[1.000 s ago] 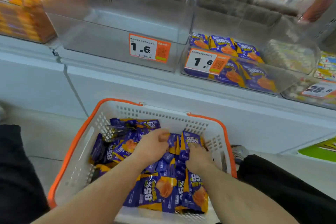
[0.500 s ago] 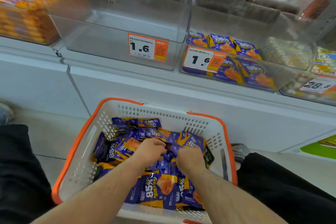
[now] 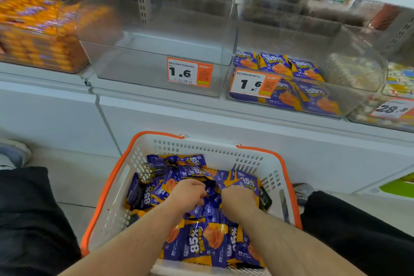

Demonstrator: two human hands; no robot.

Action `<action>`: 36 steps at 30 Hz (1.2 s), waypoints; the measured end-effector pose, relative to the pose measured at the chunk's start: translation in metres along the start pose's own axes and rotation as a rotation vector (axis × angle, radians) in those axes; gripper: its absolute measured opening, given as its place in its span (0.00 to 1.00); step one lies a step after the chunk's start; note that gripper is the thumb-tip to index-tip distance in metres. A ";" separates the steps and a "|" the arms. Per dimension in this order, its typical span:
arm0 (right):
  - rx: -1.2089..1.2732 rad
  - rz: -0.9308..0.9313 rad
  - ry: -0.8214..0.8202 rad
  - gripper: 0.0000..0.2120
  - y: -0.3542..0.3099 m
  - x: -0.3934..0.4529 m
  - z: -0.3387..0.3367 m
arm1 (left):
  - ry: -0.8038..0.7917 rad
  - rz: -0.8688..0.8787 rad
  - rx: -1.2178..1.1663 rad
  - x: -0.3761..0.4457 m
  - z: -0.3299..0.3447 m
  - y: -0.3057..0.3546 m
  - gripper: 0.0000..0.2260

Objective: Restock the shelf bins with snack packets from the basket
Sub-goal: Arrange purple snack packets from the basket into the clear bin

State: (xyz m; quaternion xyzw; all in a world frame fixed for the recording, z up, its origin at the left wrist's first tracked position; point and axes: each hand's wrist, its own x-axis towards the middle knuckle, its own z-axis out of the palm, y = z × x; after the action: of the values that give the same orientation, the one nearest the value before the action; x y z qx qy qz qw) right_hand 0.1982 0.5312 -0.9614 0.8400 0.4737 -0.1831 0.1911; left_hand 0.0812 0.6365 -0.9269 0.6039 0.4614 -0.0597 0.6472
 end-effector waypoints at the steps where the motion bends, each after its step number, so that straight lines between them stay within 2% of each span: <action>1: -0.023 -0.018 0.011 0.11 0.001 -0.003 -0.008 | 0.005 -0.052 -0.110 0.002 0.001 0.000 0.06; 3: -0.043 -0.079 0.050 0.13 0.006 -0.011 -0.027 | 0.000 -0.174 -0.325 0.005 0.001 0.001 0.03; 6: -0.102 -0.245 0.177 0.07 0.013 -0.022 -0.054 | -0.198 -0.359 -0.636 0.010 -0.005 0.000 0.21; 8: -0.144 -0.386 0.287 0.02 0.015 -0.030 -0.062 | -0.334 -0.400 -0.758 0.009 -0.008 0.002 0.26; 9: -0.186 -0.452 0.349 0.03 0.016 -0.033 -0.063 | -0.364 -0.394 -0.777 0.005 -0.008 0.003 0.24; 11: -0.228 -0.518 0.386 0.12 0.017 -0.037 -0.061 | -0.367 -0.365 -0.773 0.000 -0.008 0.007 0.16; 13: -0.243 -0.535 0.428 0.10 0.018 -0.039 -0.058 | -0.360 -0.341 -0.767 -0.004 -0.007 0.010 0.08; 14: -0.239 -0.541 0.450 0.06 0.019 -0.042 -0.060 | -0.342 -0.313 -0.755 -0.006 -0.006 0.011 0.07; 15: -0.149 -0.537 0.456 0.04 0.021 -0.045 -0.063 | -0.311 -0.274 -0.725 -0.007 -0.006 0.012 0.08; 17: 0.131 -0.455 0.434 0.10 0.023 -0.050 -0.074 | -0.196 -0.147 -0.623 -0.008 -0.009 0.014 0.07; 19: 0.432 -0.252 0.474 0.15 0.022 -0.054 -0.083 | -0.088 0.015 -0.554 -0.011 -0.014 0.017 0.07; 22: 0.732 0.060 0.564 0.20 0.012 -0.056 -0.097 | -0.005 0.244 -0.462 -0.018 -0.017 0.023 0.07; 24: 0.902 0.136 0.560 0.28 0.003 -0.058 -0.108 | 0.000 0.366 -0.396 -0.028 -0.016 0.032 0.07; 27: 1.010 0.183 0.631 0.38 -0.007 -0.056 -0.117 | -0.030 0.472 -0.272 -0.034 -0.012 0.045 0.08; 30: 1.034 0.246 0.753 0.43 -0.006 -0.056 -0.125 | 0.051 0.626 -0.023 -0.033 -0.009 0.059 0.08; 33: 1.102 0.259 0.826 0.39 0.007 -0.058 -0.140 | 0.137 0.783 0.156 -0.039 -0.004 0.086 0.11; 36: 1.225 0.185 0.967 0.32 0.028 -0.064 -0.173 | 0.075 0.951 0.143 -0.051 0.000 0.126 0.11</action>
State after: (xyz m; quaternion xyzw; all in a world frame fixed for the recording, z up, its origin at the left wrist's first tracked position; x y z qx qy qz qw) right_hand 0.2134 0.5563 -0.7773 0.8183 0.2469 -0.0092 -0.5190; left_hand 0.1324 0.6458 -0.8010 0.7926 0.1519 0.2334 0.5425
